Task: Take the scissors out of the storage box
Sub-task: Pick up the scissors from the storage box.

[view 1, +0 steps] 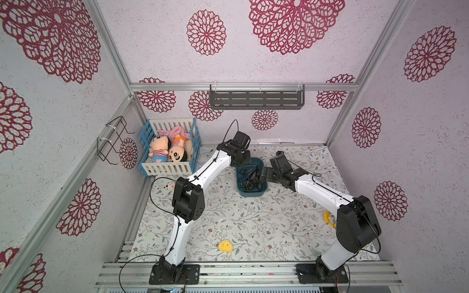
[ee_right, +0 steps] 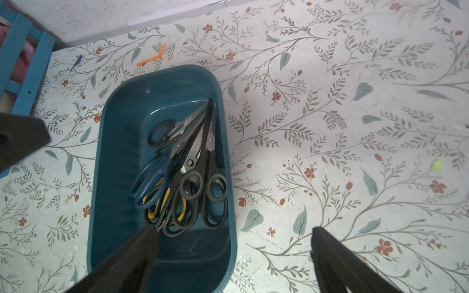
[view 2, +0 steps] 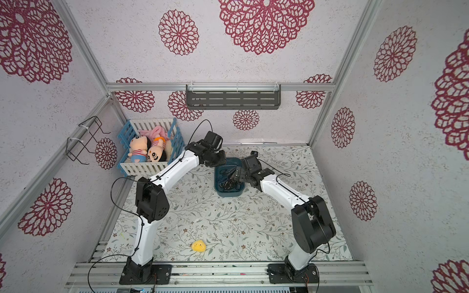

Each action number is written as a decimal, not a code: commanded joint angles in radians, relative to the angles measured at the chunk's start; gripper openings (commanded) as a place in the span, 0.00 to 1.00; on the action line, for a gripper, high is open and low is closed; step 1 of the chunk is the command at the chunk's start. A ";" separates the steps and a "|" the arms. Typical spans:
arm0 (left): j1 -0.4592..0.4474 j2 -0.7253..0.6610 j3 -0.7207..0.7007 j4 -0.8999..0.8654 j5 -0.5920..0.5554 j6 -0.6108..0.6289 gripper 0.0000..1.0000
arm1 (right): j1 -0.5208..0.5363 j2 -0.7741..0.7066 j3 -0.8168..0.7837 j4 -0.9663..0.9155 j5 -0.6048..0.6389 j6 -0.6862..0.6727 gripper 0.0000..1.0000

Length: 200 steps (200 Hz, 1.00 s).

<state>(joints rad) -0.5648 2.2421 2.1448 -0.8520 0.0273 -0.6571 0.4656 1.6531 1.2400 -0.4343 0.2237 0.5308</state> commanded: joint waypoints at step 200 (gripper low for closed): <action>-0.031 0.204 -0.033 -0.031 0.097 0.042 0.30 | -0.017 -0.059 -0.020 -0.010 0.017 0.047 0.99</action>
<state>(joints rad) -0.5896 2.4233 2.1181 -0.8932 0.1192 -0.6323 0.4538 1.6196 1.2228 -0.4519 0.2386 0.5617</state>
